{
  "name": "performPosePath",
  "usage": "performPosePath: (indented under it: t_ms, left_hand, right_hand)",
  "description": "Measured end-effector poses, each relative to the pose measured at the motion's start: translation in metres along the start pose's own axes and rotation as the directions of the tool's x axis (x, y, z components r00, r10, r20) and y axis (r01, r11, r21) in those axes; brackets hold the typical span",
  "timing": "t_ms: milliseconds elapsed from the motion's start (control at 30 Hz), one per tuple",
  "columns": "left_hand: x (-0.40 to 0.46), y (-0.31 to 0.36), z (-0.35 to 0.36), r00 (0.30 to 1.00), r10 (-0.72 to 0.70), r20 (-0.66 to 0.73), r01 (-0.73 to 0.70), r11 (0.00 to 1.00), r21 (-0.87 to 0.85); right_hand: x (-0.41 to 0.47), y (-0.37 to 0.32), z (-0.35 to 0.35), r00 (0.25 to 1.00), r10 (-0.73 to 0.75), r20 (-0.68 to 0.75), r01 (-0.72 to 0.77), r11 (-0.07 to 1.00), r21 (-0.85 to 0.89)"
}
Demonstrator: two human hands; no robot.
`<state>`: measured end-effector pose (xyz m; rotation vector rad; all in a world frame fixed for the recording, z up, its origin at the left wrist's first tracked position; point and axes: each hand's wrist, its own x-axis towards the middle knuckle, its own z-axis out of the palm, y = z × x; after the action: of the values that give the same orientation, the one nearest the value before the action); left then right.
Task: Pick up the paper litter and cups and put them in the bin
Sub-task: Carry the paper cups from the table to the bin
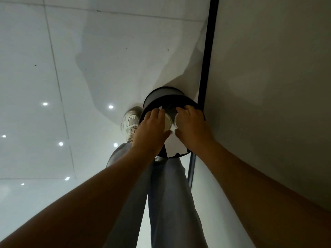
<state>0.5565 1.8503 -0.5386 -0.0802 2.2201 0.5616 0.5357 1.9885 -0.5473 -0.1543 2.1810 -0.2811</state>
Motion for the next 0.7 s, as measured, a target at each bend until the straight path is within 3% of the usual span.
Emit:
performPosePath:
  t_ms: [300, 400, 700]
  left_hand:
    - [0.015, -0.009, 0.021, 0.994, 0.109, -0.021, -0.104, 0.981, 0.161]
    - [0.01, -0.013, 0.016, 0.996, 0.087, -0.031, -0.082, 0.985, 0.155]
    - [-0.069, -0.01, -0.059, 0.989, 0.056, -0.135, -0.035, 0.988, 0.152]
  right_hand:
    - [0.011, 0.001, 0.025, 0.996, -0.047, -0.069, 0.042, 0.996, -0.076]
    - [0.003, -0.003, 0.023, 0.994, -0.056, -0.092, 0.05, 0.996, -0.07]
    - [-0.066, -0.043, -0.038, 0.989, -0.072, -0.132, 0.057, 0.992, -0.116]
